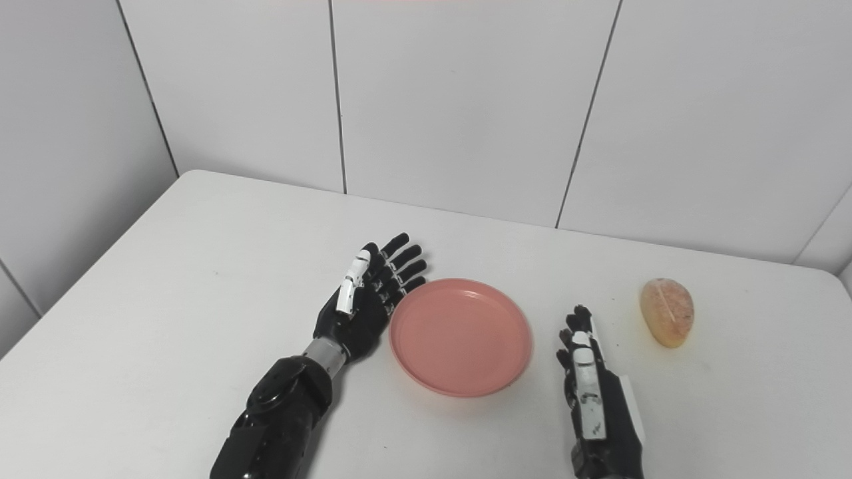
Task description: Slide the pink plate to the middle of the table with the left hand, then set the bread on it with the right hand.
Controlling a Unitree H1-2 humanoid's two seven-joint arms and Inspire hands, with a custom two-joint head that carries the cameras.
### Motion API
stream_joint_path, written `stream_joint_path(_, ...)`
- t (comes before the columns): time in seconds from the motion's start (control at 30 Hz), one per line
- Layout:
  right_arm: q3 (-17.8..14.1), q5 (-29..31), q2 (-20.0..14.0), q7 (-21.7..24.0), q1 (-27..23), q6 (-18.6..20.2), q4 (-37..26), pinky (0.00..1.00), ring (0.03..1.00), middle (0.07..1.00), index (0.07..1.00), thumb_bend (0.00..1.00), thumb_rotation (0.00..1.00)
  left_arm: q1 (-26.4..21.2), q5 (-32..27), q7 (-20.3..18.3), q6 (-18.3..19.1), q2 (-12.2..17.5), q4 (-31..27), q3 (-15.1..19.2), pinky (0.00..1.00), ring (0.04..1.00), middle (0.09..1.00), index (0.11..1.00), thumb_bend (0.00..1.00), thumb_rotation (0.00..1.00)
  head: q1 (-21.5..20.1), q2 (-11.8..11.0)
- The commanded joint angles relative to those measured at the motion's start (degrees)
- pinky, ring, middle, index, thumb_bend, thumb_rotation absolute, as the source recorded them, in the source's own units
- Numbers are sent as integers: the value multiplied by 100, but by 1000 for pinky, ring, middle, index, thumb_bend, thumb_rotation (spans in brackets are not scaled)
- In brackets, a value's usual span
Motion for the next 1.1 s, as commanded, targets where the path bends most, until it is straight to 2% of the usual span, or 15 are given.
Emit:
stream_joint_path(0.0, 19, -48, 47, -25, -144, -33, -178, 998, 997, 1000, 999, 398, 1000, 270, 51, 52, 417, -23, 108, -29, 925, 907, 910, 899, 350, 1000, -20, -4)
stream_joint_path(0.57, 16, -71, 32, -41, -174, 7, -144, 999, 997, 1000, 997, 411, 1000, 496, 212, 98, 290, -163, -187, -148, 917, 910, 912, 899, 353, 1000, -157, 14)
stream_joint_path(0.73, 29, -87, 35, -42, -195, -26, -117, 1000, 997, 1000, 1000, 411, 1000, 519, 270, 81, 233, -143, -194, -148, 921, 914, 916, 902, 360, 1000, -358, -22)
stream_joint_path(0.87, 31, -107, 62, -54, -203, -215, -62, 997, 993, 997, 991, 414, 1000, 559, 293, 71, 218, -116, -187, -110, 931, 917, 919, 905, 361, 1000, -533, -63)
stream_joint_path(1.07, 14, -225, 35, -115, -297, -109, -226, 975, 977, 987, 983, 407, 1000, 585, 285, -35, 99, -54, -144, -94, 940, 924, 928, 916, 354, 1000, -788, -146)
